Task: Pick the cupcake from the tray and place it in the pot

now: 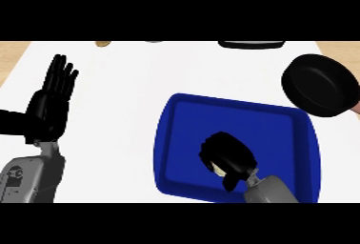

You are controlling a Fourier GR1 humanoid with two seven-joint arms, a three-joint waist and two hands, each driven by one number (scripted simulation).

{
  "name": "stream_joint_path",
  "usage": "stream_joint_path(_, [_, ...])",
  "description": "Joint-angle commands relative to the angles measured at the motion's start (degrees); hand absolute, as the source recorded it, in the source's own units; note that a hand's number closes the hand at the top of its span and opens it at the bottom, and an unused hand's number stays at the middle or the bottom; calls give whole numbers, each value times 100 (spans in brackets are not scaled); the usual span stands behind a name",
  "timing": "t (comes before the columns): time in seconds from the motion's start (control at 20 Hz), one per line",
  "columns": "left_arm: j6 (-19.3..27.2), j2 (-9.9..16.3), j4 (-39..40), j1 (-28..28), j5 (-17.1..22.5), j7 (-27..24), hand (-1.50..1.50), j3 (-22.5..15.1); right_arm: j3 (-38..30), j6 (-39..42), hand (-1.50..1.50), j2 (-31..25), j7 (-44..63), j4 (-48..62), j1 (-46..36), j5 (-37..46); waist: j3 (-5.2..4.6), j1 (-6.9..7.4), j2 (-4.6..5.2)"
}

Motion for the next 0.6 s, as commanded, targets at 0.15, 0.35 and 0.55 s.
stream_joint_path(0.15, [-83, -66, 62, -240, 9, 40, 0, -136, -608, -127, 150, 582, 3156, 568, -1448, -34, 55, 360, 126])
stream_joint_path(0.35, [-12, -230, 165, -288, -116, 7, 0, -315, -737, -632, 150, 591, 4542, 1024, -2454, -356, 66, 455, 143])
stream_joint_path(0.55, [-41, -25, 207, -457, -16, 100, 0, -72, -833, -1091, 150, 595, 5923, 992, -3249, 243, 55, 283, 74])
